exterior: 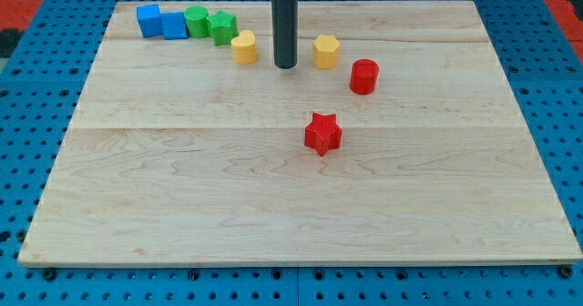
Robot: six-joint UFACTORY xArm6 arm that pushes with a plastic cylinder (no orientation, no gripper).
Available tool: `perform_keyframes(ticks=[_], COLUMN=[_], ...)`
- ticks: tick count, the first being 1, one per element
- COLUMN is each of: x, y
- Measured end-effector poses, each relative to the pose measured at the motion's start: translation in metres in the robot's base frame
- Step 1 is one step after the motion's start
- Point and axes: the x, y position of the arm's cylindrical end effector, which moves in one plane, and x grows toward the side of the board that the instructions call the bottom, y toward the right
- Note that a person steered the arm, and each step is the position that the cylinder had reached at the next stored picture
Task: Place the green star bottom left to the yellow heart
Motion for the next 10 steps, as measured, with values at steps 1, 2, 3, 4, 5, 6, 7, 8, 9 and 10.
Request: perform_keyframes(ticks=[1,2,3,4,5,6,7,8,9,10], x=[-0.03,-0.06,-0.062,-0.082,-0.095,-0.052,-0.013,0.017,0.018,0.043], y=[0.013,0.012,-0.035,-0.056,-0.078,-0.142,-0.16,-0.115,-0.197,-0.21])
